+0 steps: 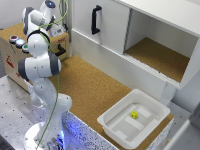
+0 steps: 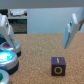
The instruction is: Push down the blue button to turn off the blue light
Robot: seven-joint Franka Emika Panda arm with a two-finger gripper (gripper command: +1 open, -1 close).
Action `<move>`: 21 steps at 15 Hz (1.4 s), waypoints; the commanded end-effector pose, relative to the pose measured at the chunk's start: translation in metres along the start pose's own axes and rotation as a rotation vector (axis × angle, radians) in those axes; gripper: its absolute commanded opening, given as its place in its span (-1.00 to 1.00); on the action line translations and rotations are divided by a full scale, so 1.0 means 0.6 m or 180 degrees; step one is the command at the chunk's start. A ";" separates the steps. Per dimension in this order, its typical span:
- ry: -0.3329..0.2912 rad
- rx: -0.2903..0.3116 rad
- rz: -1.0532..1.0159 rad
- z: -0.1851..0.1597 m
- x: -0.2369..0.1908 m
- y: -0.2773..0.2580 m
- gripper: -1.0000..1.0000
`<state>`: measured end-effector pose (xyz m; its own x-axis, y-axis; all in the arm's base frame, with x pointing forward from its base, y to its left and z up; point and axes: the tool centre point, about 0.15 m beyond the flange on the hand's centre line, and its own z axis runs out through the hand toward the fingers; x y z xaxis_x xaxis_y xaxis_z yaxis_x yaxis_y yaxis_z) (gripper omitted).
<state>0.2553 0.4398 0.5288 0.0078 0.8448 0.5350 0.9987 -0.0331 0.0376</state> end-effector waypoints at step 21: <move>-0.2395 0.0364 0.0431 -0.008 0.155 -0.114 1.00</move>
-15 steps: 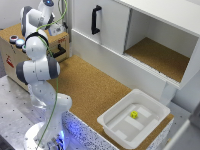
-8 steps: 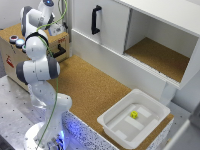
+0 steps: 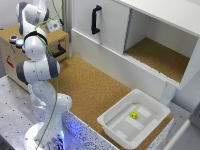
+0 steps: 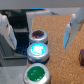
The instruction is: Push down the blue button to turn off the blue light
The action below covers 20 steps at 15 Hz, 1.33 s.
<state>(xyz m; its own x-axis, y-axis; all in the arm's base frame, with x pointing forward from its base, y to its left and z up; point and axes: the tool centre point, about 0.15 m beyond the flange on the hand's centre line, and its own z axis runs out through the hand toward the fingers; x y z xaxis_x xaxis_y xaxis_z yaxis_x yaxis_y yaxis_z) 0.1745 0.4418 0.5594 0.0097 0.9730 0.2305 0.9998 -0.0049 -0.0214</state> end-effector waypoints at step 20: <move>-0.0465 -0.0322 0.1673 0.139 0.139 -0.048 -1.00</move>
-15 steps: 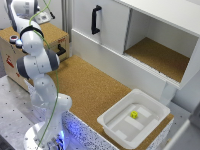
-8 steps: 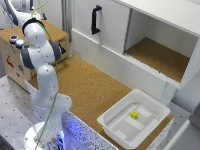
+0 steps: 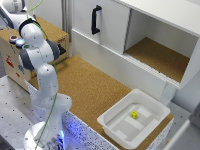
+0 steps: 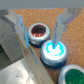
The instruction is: Push down the blue button to turn off the blue light
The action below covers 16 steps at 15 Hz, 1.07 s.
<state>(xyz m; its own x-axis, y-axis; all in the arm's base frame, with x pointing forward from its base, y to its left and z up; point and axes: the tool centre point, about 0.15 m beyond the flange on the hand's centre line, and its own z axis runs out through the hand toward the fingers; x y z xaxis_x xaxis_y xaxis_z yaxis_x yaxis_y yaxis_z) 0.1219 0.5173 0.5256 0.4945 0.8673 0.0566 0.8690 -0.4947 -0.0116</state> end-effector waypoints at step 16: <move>0.0026 0.0182 0.0324 0.166 0.018 0.057 -1.00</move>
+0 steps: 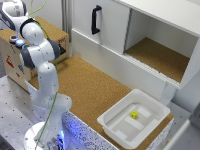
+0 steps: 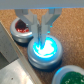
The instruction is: Push down the blue button to turn off the blue light
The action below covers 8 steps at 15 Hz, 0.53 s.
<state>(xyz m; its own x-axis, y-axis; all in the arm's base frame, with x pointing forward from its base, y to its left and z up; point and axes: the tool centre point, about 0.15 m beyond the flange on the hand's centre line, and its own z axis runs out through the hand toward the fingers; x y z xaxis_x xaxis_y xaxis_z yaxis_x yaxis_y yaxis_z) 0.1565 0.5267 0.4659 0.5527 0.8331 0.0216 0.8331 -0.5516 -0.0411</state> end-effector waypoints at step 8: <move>0.0293 -0.0491 -0.0171 -0.168 -0.011 -0.008 1.00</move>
